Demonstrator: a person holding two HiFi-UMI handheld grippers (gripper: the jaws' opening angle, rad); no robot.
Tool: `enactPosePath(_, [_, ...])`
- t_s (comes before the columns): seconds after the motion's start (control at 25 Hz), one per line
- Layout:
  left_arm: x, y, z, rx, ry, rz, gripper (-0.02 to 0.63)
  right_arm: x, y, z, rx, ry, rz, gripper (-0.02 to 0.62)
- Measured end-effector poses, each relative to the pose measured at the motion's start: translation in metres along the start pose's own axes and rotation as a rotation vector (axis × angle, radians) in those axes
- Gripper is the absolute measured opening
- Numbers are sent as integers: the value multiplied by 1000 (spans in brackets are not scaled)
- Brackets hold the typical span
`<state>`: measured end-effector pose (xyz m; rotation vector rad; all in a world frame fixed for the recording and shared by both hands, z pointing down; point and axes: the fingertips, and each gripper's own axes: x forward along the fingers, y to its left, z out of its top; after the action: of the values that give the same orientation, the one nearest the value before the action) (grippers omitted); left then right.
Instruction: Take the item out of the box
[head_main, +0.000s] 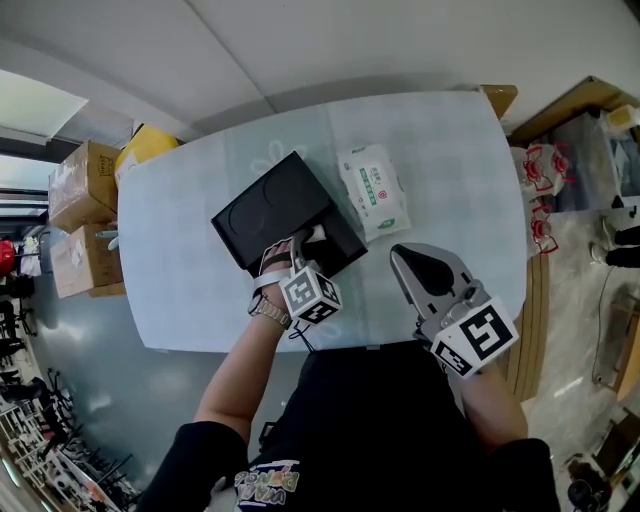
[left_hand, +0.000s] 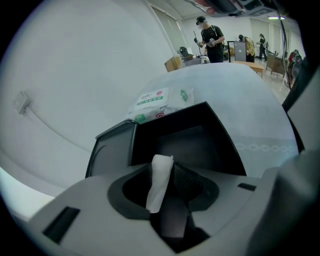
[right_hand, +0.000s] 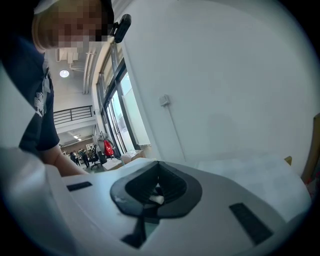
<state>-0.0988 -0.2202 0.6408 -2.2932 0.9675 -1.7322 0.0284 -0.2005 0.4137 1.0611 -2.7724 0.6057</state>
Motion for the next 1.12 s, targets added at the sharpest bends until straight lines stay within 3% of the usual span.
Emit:
enactPosePath(0.28, [10,-7,4,100,28,-17,144,10,1,-6,20,9,6,9])
enactPosePath(0.44, [12,-10,3,117,32,-41,143,14,1,-6,22,11,3,9])
enactPosePath(1.12, [4,-7,0,-10,29,-87,127,-3,-2,-7,32,4,-6,9])
